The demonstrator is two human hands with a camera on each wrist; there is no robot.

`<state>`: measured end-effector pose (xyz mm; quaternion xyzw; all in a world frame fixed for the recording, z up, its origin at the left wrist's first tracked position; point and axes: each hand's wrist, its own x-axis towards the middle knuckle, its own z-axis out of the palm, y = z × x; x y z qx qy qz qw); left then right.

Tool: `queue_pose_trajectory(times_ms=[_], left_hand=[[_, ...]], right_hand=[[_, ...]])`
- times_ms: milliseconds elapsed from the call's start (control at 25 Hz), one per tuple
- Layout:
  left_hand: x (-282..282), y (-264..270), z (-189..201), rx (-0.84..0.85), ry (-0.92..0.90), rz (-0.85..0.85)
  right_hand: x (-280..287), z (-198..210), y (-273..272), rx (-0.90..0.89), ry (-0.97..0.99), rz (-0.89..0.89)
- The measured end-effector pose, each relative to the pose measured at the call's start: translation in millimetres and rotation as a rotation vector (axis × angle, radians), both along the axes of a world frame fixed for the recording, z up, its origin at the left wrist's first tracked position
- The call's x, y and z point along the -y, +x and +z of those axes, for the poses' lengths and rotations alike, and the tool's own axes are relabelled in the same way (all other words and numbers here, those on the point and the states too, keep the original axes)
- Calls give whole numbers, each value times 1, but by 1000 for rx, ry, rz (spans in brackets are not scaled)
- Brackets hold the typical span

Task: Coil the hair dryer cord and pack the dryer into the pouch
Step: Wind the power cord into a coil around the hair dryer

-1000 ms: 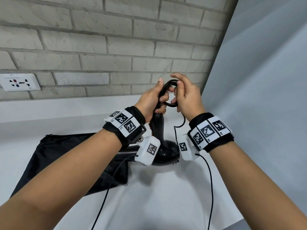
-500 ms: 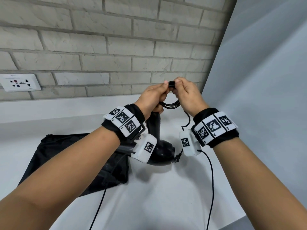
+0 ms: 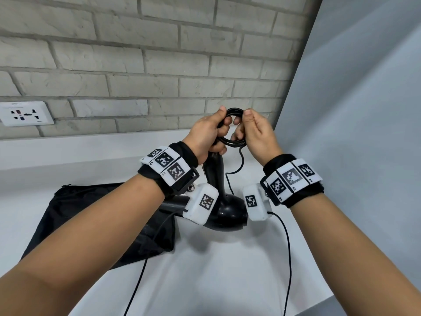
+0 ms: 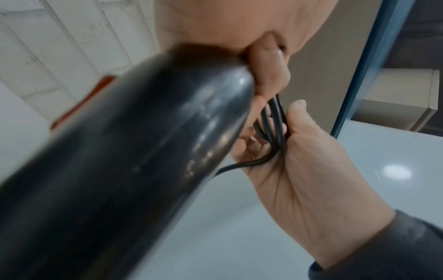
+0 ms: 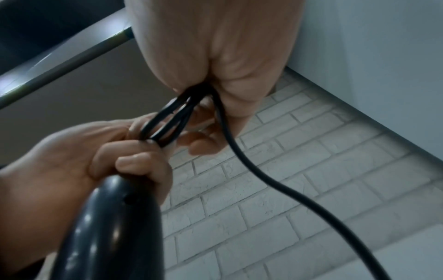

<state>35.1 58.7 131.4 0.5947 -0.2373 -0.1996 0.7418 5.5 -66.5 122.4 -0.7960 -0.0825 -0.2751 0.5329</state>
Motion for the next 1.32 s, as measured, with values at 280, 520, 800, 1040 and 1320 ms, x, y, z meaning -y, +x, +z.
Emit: queue_pose_trajectory(times_ms=[280,520,800,1040,1320], left_hand=[[3,-2,-4,15,43,-23],[-3,5,-10,4,20,85],[-15,13,-21,-27,17,164],[-18,11,-27,-48,38,155],[-19,7,-35,-59,55,131]], right_hand=[[-2,-1,8,93,-44,-217],[3,-19,-3,10,-14,0],[41,-103,-10,-744,-434,-291],[30,-153,-20,-1019,-661,-169],[22,-178,-3,-1078,-730,-299]])
